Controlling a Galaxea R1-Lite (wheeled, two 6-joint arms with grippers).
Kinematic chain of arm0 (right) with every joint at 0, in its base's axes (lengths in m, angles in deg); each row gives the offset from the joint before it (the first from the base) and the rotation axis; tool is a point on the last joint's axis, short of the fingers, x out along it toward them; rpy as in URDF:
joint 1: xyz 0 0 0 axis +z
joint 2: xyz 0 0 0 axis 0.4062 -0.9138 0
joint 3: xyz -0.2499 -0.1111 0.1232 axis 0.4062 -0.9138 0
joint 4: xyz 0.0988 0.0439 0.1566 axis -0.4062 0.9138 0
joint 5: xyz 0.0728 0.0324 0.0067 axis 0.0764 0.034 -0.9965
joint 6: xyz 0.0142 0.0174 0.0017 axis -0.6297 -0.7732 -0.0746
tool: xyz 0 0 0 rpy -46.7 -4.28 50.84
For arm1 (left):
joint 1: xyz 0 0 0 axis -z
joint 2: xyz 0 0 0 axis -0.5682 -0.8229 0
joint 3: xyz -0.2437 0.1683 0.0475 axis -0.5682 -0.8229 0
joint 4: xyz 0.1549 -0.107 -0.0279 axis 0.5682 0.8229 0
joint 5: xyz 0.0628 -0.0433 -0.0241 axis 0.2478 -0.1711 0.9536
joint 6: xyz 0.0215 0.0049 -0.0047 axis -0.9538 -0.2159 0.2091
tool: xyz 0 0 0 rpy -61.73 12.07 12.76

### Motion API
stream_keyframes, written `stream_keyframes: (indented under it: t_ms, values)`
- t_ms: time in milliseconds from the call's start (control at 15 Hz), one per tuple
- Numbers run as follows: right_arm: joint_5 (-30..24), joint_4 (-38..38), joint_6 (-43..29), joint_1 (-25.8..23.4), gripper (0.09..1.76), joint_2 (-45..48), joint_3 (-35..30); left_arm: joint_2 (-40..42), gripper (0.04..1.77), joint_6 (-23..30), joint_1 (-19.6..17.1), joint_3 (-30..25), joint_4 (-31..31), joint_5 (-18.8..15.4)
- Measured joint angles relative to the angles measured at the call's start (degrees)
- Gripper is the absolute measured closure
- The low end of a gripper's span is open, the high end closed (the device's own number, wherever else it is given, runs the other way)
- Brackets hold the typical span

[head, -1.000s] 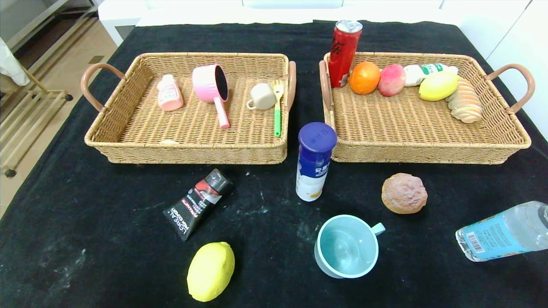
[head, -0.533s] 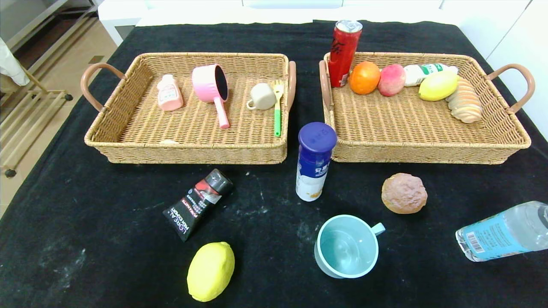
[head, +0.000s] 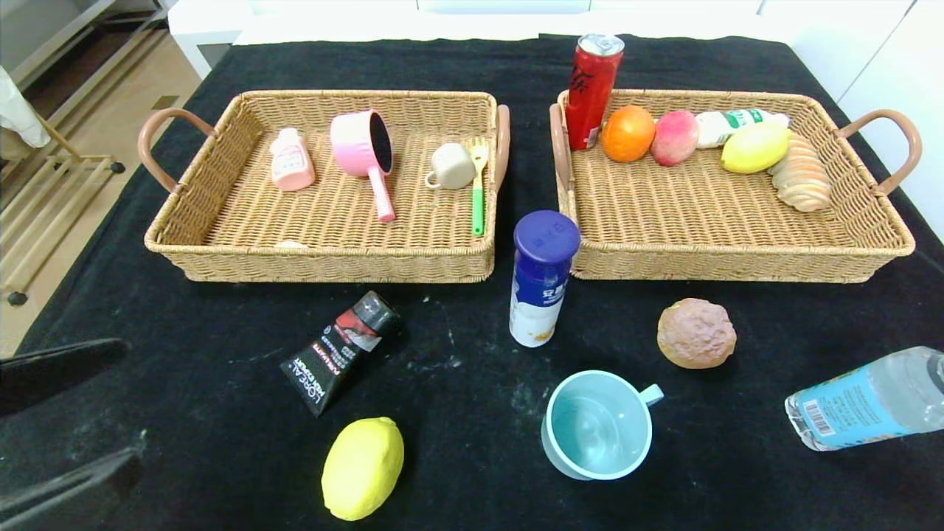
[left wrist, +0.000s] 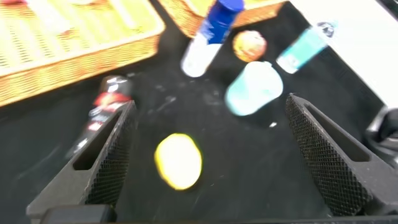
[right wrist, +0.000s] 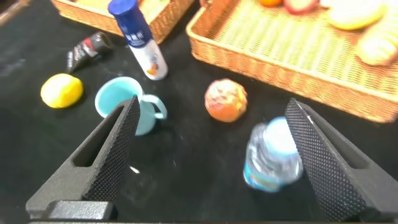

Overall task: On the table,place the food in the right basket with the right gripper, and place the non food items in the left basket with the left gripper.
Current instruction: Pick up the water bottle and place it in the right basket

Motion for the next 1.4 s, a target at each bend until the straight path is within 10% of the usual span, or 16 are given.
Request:
stream_keyframes:
  t_ms: [533, 1400]
  values:
    - [13.0, -4.7, -0.2, 19.9, 0.14, -12.6, 4.3, -9.6, 0.09, 0.5, 4.5, 3.3, -0.7, 0.2]
    - [13.1, -2.7, 0.1, 21.8, 0.14, -12.4, 4.3, -10.5, 0.09, 0.0, 4.9, 3.8, -0.8, 0.2]
